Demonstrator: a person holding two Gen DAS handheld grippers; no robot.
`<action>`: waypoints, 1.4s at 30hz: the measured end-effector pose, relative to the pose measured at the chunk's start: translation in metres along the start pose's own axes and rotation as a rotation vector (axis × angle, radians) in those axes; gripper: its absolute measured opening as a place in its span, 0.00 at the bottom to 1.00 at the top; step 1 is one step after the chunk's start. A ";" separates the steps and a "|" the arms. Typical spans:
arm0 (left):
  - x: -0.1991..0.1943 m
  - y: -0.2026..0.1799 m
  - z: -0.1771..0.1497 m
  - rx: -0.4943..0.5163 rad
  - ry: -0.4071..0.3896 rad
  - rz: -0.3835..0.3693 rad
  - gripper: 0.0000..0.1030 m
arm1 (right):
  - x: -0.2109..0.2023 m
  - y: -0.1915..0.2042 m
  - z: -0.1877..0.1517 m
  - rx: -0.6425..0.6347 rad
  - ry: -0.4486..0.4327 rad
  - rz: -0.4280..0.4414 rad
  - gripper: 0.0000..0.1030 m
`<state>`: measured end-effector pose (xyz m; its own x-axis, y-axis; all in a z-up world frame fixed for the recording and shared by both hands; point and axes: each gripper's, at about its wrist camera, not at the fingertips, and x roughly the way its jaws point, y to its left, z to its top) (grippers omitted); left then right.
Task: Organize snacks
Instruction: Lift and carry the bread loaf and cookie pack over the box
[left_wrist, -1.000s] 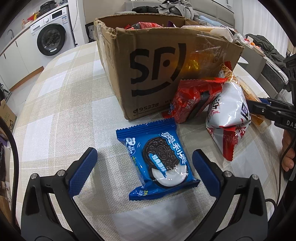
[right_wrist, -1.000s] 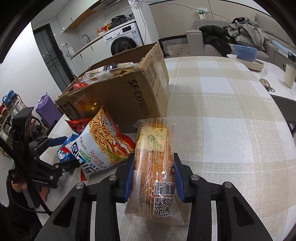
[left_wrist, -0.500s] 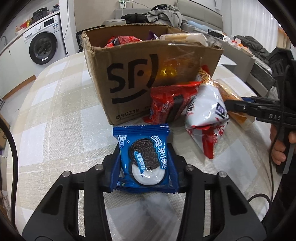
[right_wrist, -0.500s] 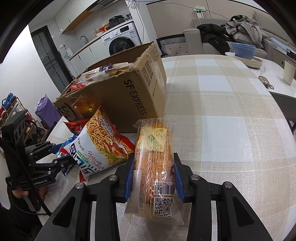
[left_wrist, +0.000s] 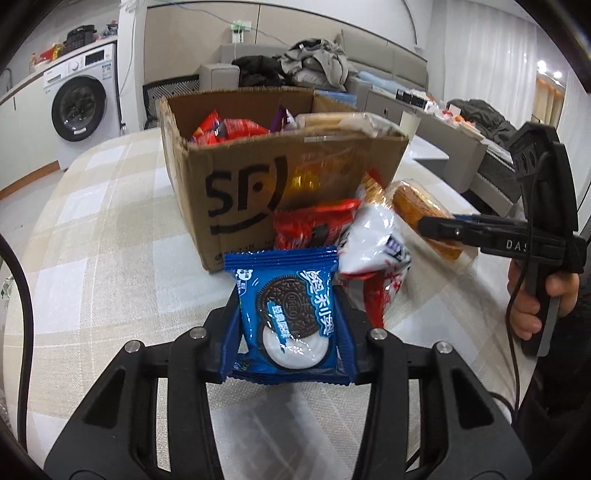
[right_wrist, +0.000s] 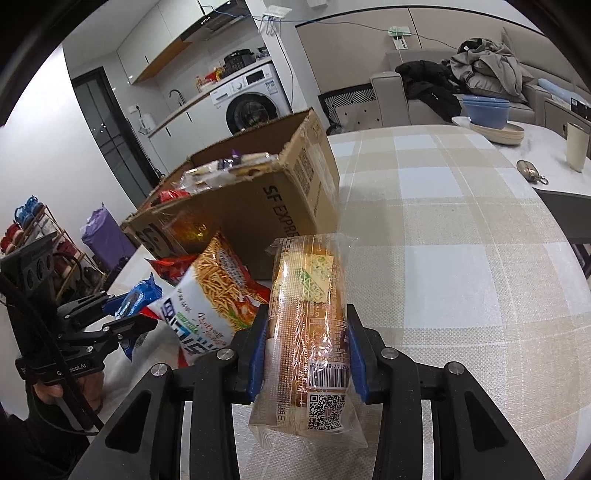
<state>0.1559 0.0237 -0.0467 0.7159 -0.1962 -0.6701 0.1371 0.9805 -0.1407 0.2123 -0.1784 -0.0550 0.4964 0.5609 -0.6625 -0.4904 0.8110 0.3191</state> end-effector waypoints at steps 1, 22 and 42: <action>-0.005 0.000 0.000 -0.003 -0.020 -0.003 0.40 | -0.002 0.001 0.000 0.000 -0.008 0.002 0.37; -0.041 0.002 0.015 -0.025 -0.114 -0.011 0.40 | -0.037 0.000 0.010 0.001 -0.121 0.005 0.37; -0.104 -0.002 0.046 -0.031 -0.263 0.036 0.40 | -0.069 0.023 0.030 -0.032 -0.255 0.032 0.37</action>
<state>0.1126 0.0423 0.0570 0.8737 -0.1484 -0.4632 0.0903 0.9853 -0.1453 0.1883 -0.1934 0.0190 0.6431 0.6133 -0.4586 -0.5293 0.7887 0.3126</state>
